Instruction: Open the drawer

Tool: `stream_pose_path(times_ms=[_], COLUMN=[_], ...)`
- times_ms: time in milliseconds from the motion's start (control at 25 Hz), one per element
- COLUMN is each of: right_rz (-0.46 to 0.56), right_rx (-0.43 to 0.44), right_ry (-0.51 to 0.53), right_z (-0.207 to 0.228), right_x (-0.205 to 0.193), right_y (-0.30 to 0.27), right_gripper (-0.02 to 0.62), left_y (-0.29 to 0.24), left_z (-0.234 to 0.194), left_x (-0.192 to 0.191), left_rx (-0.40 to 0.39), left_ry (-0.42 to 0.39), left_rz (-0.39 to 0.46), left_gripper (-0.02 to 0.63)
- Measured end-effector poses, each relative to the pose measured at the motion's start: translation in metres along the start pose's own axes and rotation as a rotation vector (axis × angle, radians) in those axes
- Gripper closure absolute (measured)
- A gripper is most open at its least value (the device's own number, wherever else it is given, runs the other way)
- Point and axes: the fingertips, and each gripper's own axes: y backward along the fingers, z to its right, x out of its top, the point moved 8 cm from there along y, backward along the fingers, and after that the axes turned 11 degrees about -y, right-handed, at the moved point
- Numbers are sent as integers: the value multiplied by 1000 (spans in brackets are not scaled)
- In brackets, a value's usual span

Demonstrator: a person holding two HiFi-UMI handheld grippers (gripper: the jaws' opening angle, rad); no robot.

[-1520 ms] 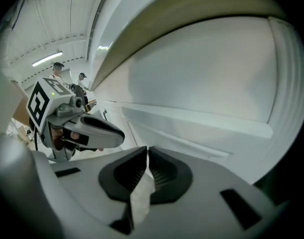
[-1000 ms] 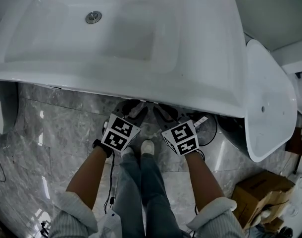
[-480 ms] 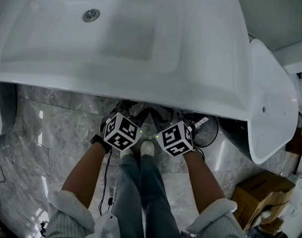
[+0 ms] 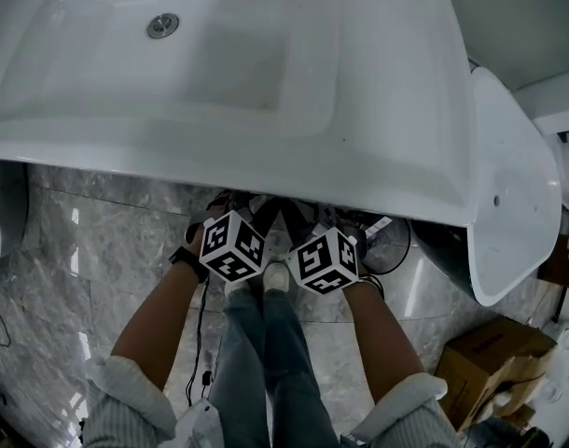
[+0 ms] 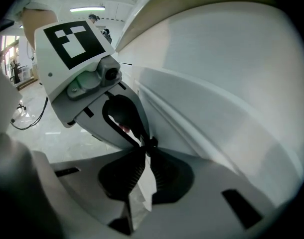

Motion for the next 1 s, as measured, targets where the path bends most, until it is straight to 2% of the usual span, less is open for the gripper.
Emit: stream_pose_path(times_ms=[40, 560, 1000], right_rz=[-2, -44, -44], right_rx=[1, -25, -9], right_ry=[2, 6, -103], right_z=[0, -2, 0], right_x=[0, 2, 2], right_y=[0, -3, 2], right_gripper=[571, 571, 568], left_y=[0, -1, 3], left_z=[-1, 1, 1], left_x=[0, 4, 9], left_rx=[-2, 2, -35], left_ry=[-9, -96, -62], left_rz=[-1, -49, -72], left_gripper=[542, 555, 558])
